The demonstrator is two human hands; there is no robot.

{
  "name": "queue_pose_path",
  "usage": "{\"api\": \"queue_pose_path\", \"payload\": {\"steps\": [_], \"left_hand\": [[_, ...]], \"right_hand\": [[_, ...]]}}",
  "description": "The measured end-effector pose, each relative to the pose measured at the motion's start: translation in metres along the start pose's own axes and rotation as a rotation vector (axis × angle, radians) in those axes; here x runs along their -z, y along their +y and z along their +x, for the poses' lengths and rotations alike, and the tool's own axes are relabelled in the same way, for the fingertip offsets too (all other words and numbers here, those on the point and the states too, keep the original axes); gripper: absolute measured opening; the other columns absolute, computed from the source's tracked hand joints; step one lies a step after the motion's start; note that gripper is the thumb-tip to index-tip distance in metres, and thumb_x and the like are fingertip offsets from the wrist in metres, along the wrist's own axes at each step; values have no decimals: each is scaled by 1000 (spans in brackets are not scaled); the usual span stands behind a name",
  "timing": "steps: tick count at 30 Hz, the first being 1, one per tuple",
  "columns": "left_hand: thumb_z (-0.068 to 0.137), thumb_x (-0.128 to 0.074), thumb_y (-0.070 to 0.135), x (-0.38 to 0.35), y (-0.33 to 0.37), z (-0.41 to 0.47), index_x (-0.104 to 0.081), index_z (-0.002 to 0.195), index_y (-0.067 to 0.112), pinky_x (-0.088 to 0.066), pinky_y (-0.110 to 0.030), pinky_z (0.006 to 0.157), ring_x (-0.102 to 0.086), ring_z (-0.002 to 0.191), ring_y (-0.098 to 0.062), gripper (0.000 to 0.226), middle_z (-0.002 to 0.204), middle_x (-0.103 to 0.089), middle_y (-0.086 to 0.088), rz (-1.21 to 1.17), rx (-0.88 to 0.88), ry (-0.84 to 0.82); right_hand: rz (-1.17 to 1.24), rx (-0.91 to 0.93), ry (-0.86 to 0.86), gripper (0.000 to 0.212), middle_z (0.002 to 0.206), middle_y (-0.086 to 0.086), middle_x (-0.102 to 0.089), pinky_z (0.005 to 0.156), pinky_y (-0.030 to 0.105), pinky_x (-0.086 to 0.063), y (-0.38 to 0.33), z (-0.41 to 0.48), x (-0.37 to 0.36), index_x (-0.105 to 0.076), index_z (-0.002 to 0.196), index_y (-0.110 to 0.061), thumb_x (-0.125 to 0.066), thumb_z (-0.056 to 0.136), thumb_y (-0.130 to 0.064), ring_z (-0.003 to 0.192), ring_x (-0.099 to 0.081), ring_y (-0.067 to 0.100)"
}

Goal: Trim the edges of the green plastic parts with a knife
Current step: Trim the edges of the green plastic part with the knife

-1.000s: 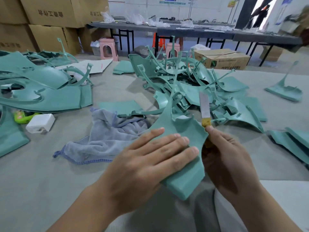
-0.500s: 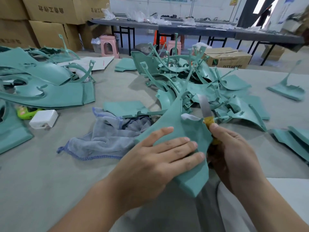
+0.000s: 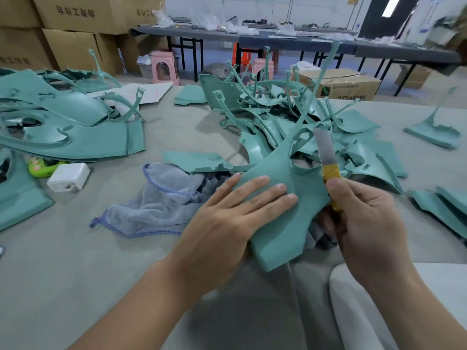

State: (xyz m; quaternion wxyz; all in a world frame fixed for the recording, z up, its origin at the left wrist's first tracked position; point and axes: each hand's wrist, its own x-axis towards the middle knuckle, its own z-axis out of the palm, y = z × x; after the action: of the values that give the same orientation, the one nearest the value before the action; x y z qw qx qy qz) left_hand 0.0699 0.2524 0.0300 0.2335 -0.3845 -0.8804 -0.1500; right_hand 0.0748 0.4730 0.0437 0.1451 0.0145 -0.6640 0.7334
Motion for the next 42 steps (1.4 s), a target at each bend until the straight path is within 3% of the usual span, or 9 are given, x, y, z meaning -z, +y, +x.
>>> {"api": "queue_pose_path", "payload": {"steps": [4,9,12,19,25,29,33,38,42], "left_hand": [[96,-53,11,-6,-10,0,-35,155,35,-24,-40,123,-23,151,-4,67,161,-33,15,-126,93,-15],[93,-61,9,-15,-25,-3,-56,143,36,-38,-27,115,-42,138,7,57,146,-53,21,-534,291,23],[97,-61,31,-17,-34,-5,-61,136,40,-47,-16,98,-57,123,6,40,132,-62,28,-631,348,93],[91,-66,34,-18,-31,-2,-66,108,66,-45,-4,85,-63,104,14,36,107,-68,39,-624,486,292],[95,-65,30,-18,-26,-3,-72,121,37,-41,1,83,-61,104,18,28,108,-65,43,-541,425,285],[96,-64,28,-17,-25,-3,-71,122,34,-43,0,80,-63,99,17,28,103,-65,45,-537,402,280],[99,-57,41,-12,-22,-1,-62,127,46,-44,-3,75,-66,94,12,29,104,-67,40,-536,357,237],[96,-64,33,-20,-26,-4,-70,120,42,-53,-16,75,-69,91,7,26,98,-73,29,-596,433,286],[93,-64,38,-22,-31,-3,-71,100,46,-47,-11,72,-65,85,12,13,90,-73,28,-612,500,336]], "right_hand": [[-28,69,29,43,54,15,-52,37,25,-35,1,-3,-6,-62,73,5,-65,86,-36,39,-46,21],[-157,80,-1,33,61,14,-67,43,32,-42,4,-2,-5,-77,77,-16,-58,103,-18,44,-54,23],[-264,227,-17,28,60,12,-65,45,26,-44,4,-5,-5,-76,79,-16,-59,102,-18,46,-53,18],[-581,274,-265,50,56,7,-38,51,29,-28,6,-18,-6,-55,67,-4,-54,92,-48,53,-32,6],[-768,294,46,44,49,-8,-40,48,23,-28,-3,-6,0,-54,63,-10,-54,93,-41,49,-37,10],[-673,291,-214,40,52,-10,-38,49,20,-27,-3,-19,-11,-50,59,-20,-57,92,-41,52,-36,6],[-808,267,34,43,54,0,-42,52,36,-34,-5,-8,-10,-50,61,-9,-63,97,-28,52,-39,16],[-701,275,-144,41,51,-11,-44,49,16,-29,-1,-19,-23,-53,58,-16,-59,95,-34,51,-41,7],[-647,238,134,41,52,0,-44,54,37,-36,6,1,-5,-53,64,-9,-59,97,-33,52,-39,13]]}}
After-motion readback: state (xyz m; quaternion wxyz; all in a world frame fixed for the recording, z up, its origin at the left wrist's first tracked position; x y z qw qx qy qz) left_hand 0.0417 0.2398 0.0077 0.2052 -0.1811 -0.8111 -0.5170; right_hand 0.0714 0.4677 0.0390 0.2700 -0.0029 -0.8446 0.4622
